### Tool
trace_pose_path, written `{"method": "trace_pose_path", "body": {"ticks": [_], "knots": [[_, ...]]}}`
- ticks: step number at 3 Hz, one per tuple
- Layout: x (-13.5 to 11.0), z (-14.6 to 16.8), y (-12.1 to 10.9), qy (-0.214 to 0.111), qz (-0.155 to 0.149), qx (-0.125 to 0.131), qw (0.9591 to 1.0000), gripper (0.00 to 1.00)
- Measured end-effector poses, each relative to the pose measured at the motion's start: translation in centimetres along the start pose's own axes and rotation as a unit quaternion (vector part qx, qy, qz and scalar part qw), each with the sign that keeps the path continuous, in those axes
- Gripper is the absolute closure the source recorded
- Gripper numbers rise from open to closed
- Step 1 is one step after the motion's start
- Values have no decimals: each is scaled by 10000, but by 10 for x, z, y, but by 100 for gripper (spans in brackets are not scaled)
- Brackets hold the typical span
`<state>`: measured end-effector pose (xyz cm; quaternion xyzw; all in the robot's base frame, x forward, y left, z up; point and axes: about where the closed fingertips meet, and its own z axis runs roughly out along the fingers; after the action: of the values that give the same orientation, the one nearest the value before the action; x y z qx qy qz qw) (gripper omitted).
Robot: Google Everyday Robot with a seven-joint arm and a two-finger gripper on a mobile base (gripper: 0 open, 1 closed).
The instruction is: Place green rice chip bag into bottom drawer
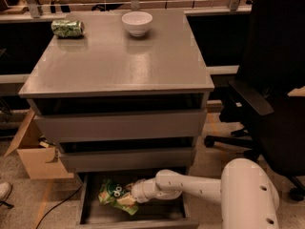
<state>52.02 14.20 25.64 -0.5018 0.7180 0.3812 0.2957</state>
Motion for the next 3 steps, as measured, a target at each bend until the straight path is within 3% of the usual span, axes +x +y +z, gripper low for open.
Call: {"method": "trace_pose_path", "body": {"ticks": [3], "knots": [[0,5,5,-1,3,-51,10000,15]]}}
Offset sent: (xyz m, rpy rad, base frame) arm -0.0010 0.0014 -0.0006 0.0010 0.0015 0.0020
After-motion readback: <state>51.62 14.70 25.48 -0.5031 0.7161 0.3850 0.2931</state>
